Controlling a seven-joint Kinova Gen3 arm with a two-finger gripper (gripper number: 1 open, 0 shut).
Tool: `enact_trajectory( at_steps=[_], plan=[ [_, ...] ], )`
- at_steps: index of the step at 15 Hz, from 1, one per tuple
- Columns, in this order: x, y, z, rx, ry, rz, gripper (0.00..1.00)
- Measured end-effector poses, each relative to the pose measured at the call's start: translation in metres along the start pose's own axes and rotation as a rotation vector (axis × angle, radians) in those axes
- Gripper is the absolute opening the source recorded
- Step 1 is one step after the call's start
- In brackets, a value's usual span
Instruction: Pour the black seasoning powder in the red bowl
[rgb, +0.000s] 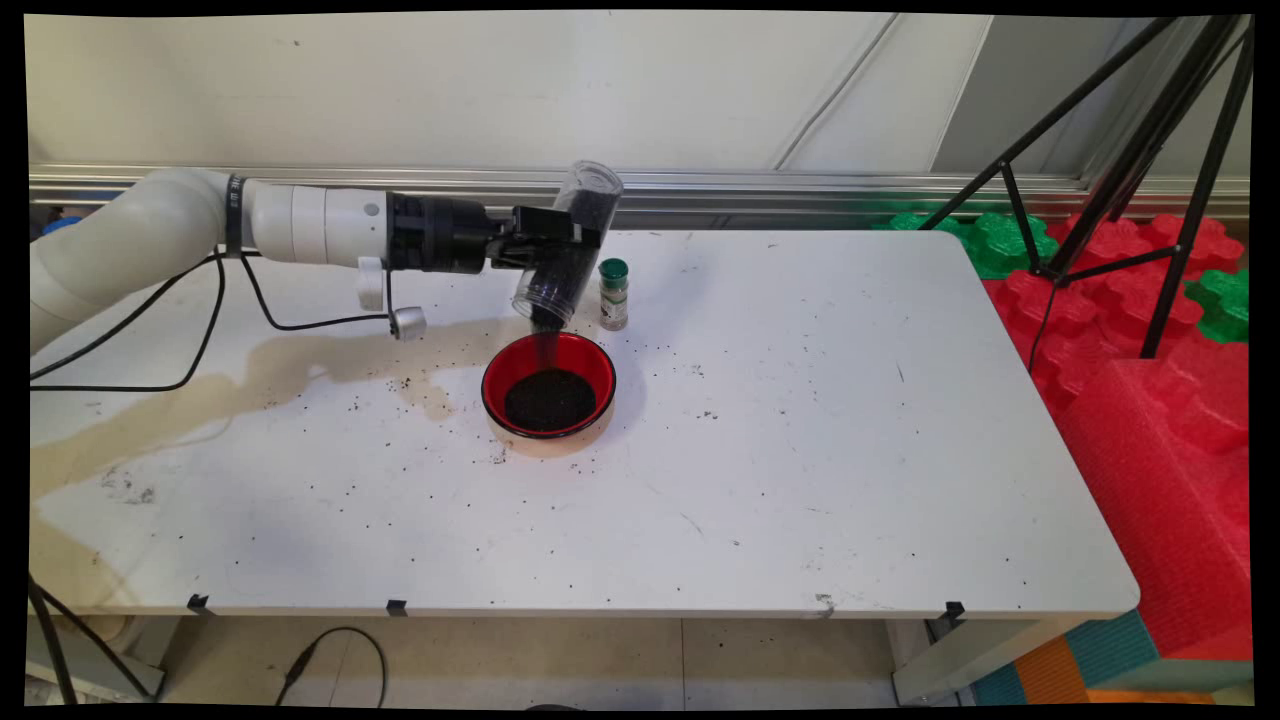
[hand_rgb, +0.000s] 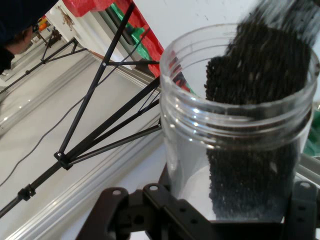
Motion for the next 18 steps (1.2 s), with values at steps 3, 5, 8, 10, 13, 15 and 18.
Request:
enact_trajectory(
  at_steps=[3, 5, 8, 10, 13, 15, 18],
  plan=[
    [0.0006, 0.0010, -0.0007, -0.005, -0.001, -0.011, 0.00],
    [0.0008, 0.0020, -0.0013, -0.008, -0.002, -0.019, 0.00],
    [0.0011, 0.0030, -0.0022, -0.013, -0.002, -0.033, 0.00],
    [0.0009, 0.0043, -0.0030, -0.018, -0.003, -0.048, 0.00],
    [0.0004, 0.0061, -0.0050, -0.025, -0.005, -0.079, 0.00],
    [0.0001, 0.0070, -0.0065, -0.030, -0.005, -0.107, 0.00],
    [0.0000, 0.0073, -0.0083, -0.032, -0.005, -0.136, 0.00]
  ],
)
